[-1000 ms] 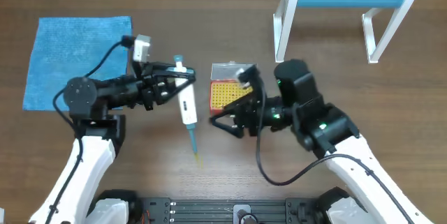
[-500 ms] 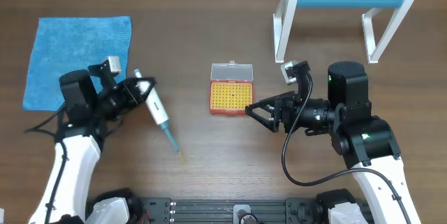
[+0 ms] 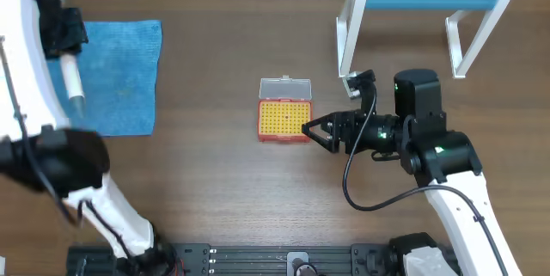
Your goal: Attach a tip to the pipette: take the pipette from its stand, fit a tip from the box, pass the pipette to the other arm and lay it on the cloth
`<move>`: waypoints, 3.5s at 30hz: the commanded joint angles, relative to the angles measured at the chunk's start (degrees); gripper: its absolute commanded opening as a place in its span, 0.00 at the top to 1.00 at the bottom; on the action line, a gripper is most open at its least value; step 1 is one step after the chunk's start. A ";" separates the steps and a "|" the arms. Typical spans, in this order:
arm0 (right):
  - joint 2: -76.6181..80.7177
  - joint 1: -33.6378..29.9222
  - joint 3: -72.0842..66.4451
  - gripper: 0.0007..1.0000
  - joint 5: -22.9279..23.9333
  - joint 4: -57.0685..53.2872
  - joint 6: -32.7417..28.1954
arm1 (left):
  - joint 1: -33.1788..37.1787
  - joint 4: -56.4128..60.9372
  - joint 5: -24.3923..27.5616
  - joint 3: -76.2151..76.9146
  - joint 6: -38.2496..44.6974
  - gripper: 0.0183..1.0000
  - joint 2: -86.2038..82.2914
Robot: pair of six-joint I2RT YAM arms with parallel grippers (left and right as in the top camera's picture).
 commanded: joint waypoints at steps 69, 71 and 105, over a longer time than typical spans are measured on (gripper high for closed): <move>-32.35 -3.34 0.44 0.01 27.50 -8.63 -25.16 | -12.68 -0.79 10.71 9.33 3.82 0.15 -24.02; -41.42 -3.34 -0.55 0.01 30.53 -11.13 -29.68 | -13.86 -0.20 9.92 -8.61 -0.52 0.15 -35.60; -56.68 -5.11 -15.30 0.02 42.27 -15.37 -30.10 | -13.84 70.62 6.01 -103.47 -13.33 0.15 -50.18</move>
